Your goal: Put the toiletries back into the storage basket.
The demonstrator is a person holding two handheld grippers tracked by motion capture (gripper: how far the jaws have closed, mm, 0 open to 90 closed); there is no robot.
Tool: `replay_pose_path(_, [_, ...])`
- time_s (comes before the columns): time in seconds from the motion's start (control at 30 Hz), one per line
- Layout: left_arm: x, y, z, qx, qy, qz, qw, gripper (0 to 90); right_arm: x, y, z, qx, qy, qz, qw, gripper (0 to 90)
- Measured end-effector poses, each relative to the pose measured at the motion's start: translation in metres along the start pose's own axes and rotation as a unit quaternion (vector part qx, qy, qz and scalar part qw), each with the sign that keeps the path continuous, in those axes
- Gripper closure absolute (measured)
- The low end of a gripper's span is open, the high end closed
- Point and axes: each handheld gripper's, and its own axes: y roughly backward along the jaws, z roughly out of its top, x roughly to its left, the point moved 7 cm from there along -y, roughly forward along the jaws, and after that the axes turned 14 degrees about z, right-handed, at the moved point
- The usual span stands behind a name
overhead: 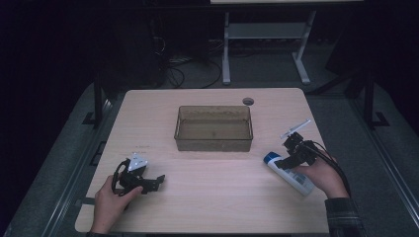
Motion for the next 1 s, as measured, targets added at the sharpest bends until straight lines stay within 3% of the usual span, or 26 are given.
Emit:
replay_pose_path(0.57, [0.0,0.0,0.0,0.0,0.0,0.0,1.0,12.2,-0.016,-0.026,0.004,0.047,-0.014,0.011,0.9988,22.8])
replay_pose_path(1.0, [0.0,0.0,0.0,0.0,0.0,0.0,1.0,12.2,-0.02,-0.04,0.003,0.071,-0.016,0.014,0.9973,18.7])
